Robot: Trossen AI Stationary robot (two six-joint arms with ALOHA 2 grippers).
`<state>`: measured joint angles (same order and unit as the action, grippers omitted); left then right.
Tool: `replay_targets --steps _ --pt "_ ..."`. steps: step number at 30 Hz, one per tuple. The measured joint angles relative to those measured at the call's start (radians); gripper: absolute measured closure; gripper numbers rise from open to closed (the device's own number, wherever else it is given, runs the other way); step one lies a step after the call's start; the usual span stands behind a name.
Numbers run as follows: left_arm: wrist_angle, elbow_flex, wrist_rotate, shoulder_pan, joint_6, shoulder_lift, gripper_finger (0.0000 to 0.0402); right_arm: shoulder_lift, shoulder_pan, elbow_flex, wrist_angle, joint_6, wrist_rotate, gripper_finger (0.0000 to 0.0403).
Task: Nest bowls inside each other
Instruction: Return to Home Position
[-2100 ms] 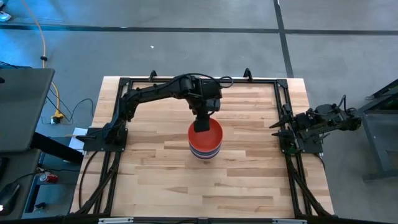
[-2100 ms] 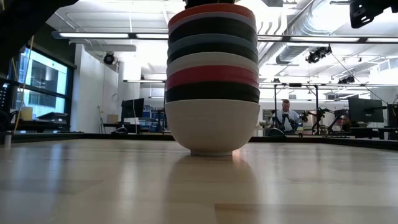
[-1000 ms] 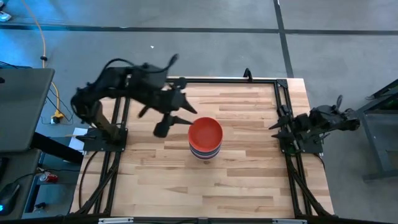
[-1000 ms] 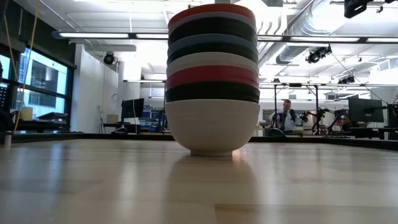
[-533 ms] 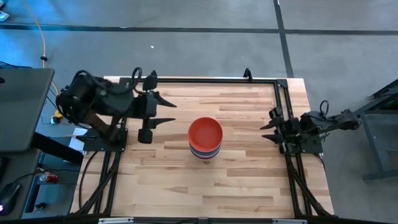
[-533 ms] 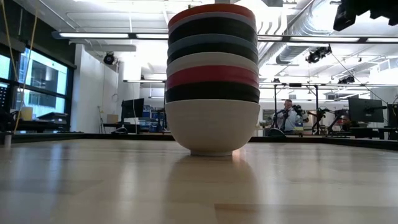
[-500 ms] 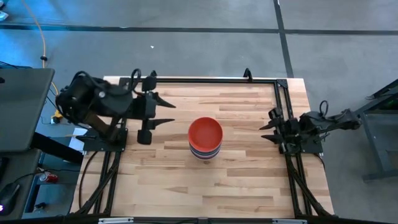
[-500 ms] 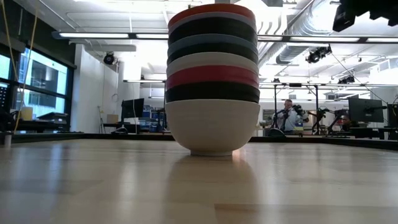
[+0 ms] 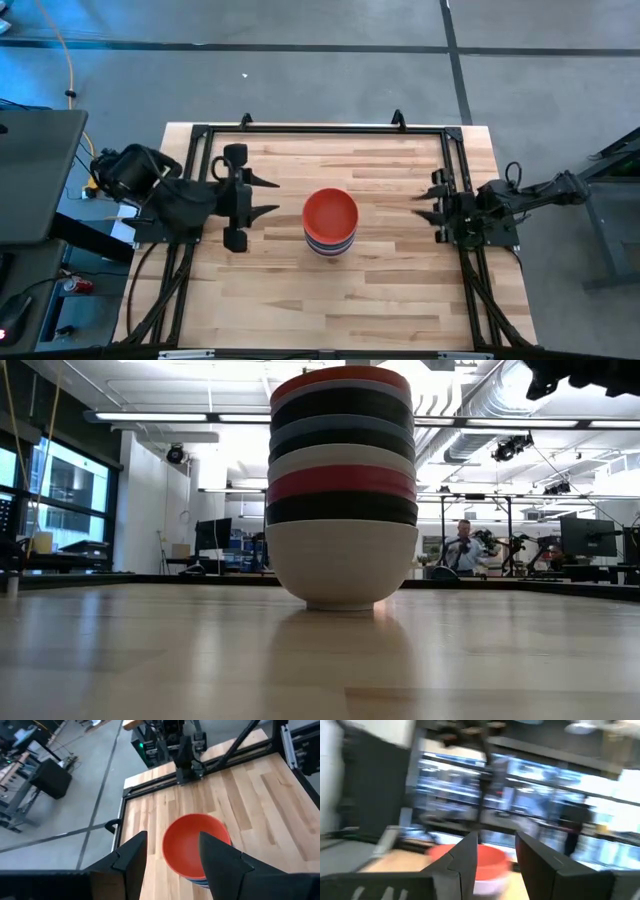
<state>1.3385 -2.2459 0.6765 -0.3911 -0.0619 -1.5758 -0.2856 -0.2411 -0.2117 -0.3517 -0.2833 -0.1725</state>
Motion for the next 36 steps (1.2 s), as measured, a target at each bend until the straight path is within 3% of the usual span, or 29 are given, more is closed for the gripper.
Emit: replay_targets --steps 4,11,22,36 --pt "-0.004 0.008 0.035 -0.026 0.007 0.018 0.0235 0.061 0.032 0.000 0.003 -0.041 -0.182 0.0277" --pt "-0.007 0.008 0.123 -0.071 0.003 0.053 0.0235 0.178 0.111 0.000 0.085 -0.041 -0.190 0.0277" --pt "-0.006 0.008 0.136 -0.076 -0.040 0.122 0.0235 0.278 0.195 0.000 0.168 -0.009 0.010 0.0277" --pt "0.005 0.009 0.207 -0.061 -0.072 0.313 0.0235 0.274 0.204 0.000 0.211 0.040 0.029 0.0277"
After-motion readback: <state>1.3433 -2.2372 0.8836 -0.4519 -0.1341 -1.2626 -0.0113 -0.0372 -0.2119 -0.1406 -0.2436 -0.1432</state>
